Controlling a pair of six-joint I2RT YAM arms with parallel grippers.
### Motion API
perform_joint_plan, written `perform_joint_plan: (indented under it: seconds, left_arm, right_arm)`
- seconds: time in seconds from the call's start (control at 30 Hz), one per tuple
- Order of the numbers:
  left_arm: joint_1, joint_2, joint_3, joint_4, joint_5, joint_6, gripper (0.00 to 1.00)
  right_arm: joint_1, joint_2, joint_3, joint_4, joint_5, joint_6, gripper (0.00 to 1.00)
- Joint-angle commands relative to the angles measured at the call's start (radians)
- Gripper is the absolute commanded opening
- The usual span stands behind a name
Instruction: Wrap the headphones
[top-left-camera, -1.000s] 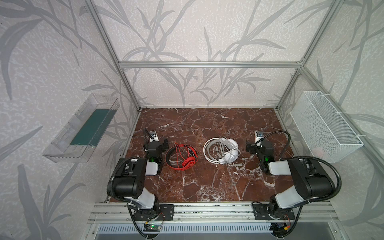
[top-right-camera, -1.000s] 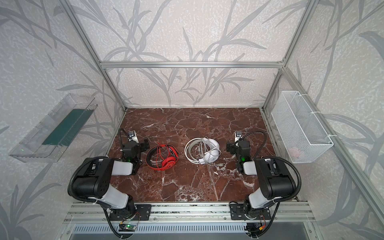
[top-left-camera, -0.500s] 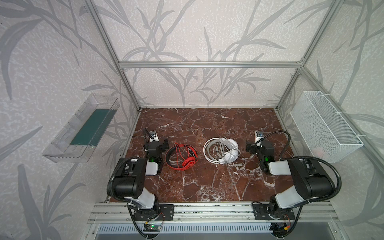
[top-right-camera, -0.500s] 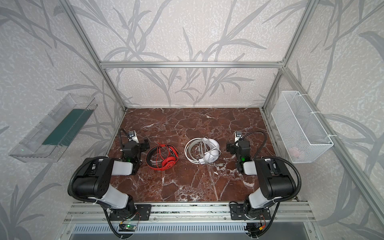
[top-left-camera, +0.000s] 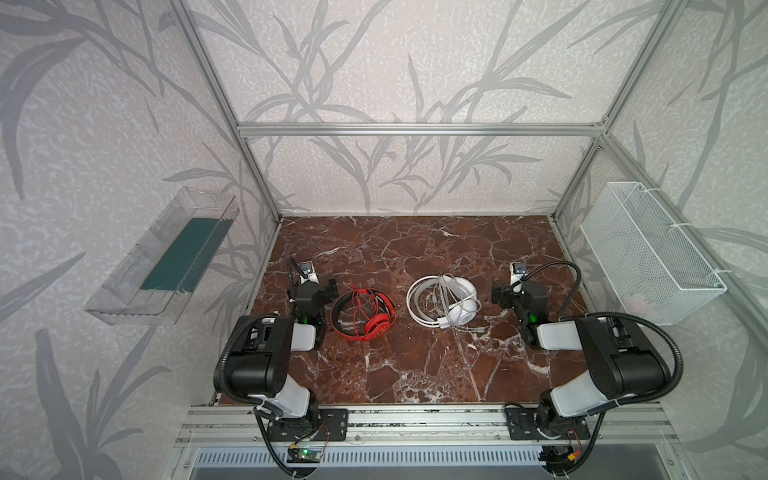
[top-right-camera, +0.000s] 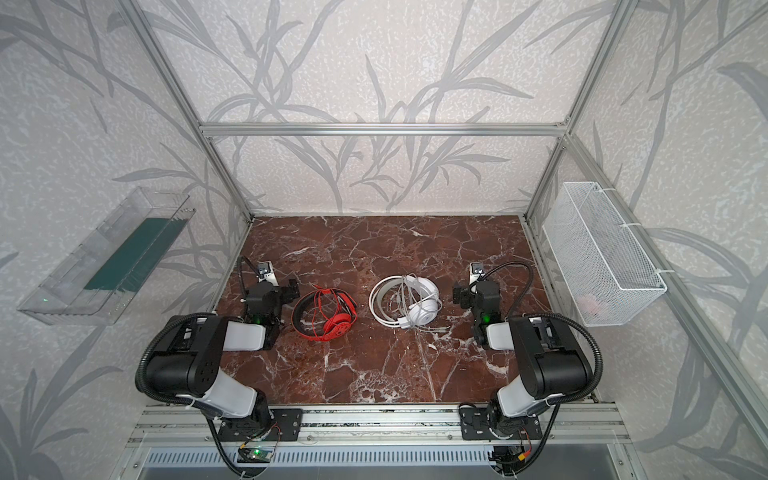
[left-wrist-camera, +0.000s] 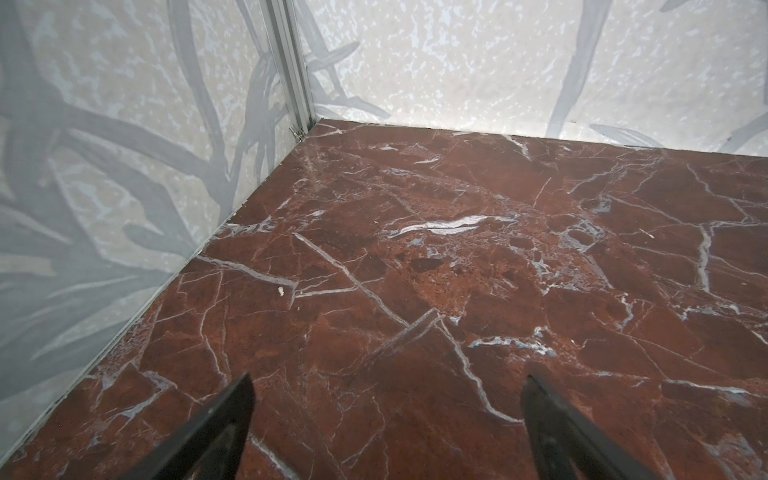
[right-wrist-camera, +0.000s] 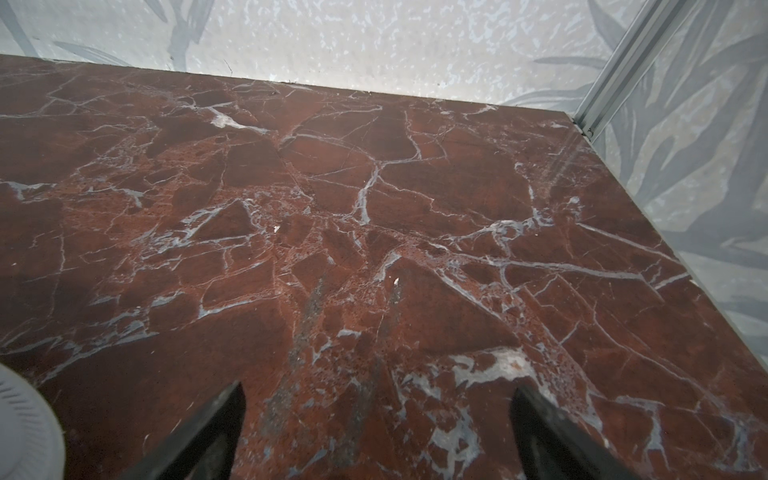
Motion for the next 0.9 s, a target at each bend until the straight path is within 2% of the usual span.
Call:
perform_joint_plan:
  seconds: [0.0,0.23,0.4,0.87]
  left_arm:
    - [0.002,0.007,0.011,0.019,0.003,0.008,0.99]
    - [0.008,0.005,0.014,0.008,0.014,-0.002,0.99]
    - [0.003,0.004,0.011,0.012,0.087,0.036,0.99]
    - [0.008,0.005,0.021,-0.002,0.073,0.020,0.99]
  right_arm:
    - [-0.002,-0.020,0.020,0.008,0.012,-0.008,0.99]
    - [-0.002,-0.020,0.020,0.008,0.012,-0.008,0.99]
    - [-0.002,-0.020,0.020,0.008,0.012,-0.008,0.99]
    - [-0.002,-0.020,0.020,0.008,0.013,-0.008,0.99]
